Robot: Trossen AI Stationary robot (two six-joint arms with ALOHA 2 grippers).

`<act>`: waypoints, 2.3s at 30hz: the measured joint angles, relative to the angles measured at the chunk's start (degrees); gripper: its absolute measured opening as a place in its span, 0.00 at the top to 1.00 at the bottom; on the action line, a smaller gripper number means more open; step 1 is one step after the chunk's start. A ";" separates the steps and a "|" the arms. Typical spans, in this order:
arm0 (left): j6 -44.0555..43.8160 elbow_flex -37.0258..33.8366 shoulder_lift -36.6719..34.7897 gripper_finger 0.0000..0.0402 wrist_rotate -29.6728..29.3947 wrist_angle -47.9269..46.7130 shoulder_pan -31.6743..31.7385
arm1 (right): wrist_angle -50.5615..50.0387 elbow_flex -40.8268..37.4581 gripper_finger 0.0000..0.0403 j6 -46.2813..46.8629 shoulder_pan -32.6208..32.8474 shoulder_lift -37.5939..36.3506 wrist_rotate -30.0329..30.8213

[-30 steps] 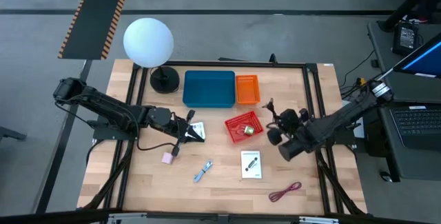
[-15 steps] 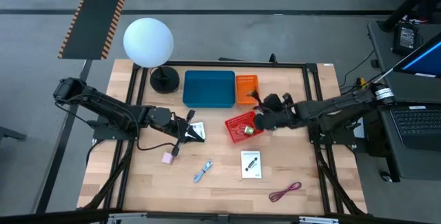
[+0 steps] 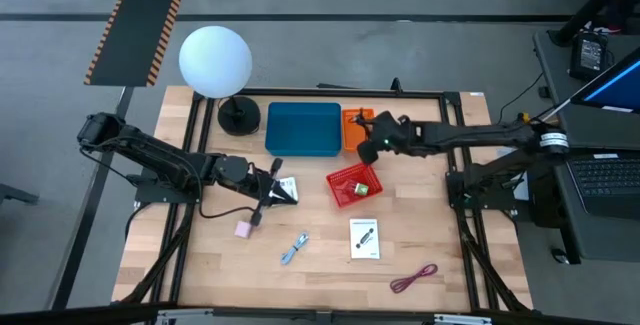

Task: Pick and place items into bin
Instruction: Put the black charger cable into the orange bin, then put the left card reader box into the blue bin

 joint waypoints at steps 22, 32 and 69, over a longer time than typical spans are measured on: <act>0.00 0.00 0.00 0.99 -2.59 -0.15 0.00 | 8.20 0.02 1.00 -5.16 -8.85 13.81 -4.80; 0.00 0.00 0.00 0.99 -2.57 -0.15 0.00 | 8.56 0.02 0.95 -6.03 -8.96 16.11 -4.73; 0.36 0.00 0.00 0.99 -13.80 -3.61 0.00 | 22.29 0.11 0.85 -30.10 -0.75 2.89 -13.34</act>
